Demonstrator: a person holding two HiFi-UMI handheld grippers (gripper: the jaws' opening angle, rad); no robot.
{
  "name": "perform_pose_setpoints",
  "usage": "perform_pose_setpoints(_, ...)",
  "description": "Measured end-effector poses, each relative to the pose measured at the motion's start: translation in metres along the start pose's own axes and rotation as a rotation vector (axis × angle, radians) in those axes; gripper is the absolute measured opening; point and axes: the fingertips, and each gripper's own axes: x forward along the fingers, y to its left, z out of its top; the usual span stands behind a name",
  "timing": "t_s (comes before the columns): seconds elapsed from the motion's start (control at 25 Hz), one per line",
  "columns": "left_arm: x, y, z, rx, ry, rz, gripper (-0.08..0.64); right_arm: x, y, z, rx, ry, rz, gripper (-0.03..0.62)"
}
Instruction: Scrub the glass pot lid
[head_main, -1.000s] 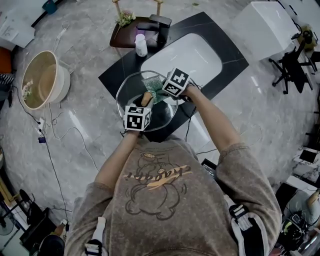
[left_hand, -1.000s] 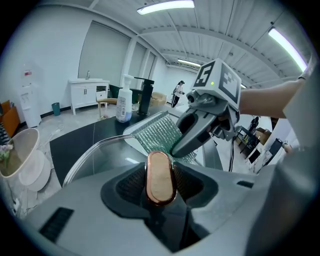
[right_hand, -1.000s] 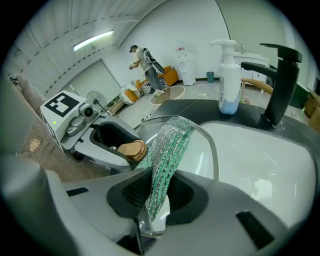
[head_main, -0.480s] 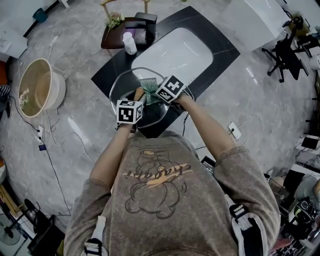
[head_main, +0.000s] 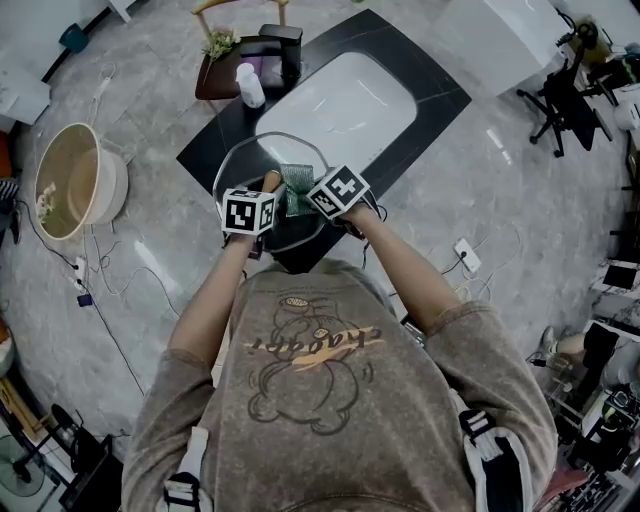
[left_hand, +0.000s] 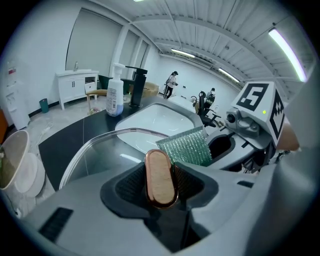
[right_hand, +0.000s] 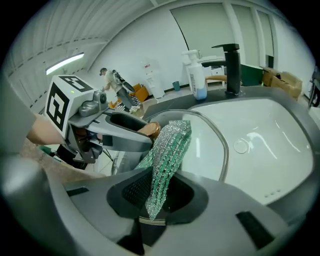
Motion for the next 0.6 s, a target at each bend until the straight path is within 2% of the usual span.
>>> perform_pose_setpoints(0.48, 0.003, -0.002, 0.0, -0.015, 0.04, -0.061, 0.19, -0.007, 0.009, -0.011, 0.179, -0.076, 0.058, 0.086)
perform_pose_setpoints(0.6, 0.005, -0.002, -0.001, -0.017, 0.051, -0.071, 0.192, -0.014, 0.014, -0.016, 0.189, -0.08, 0.076, 0.087)
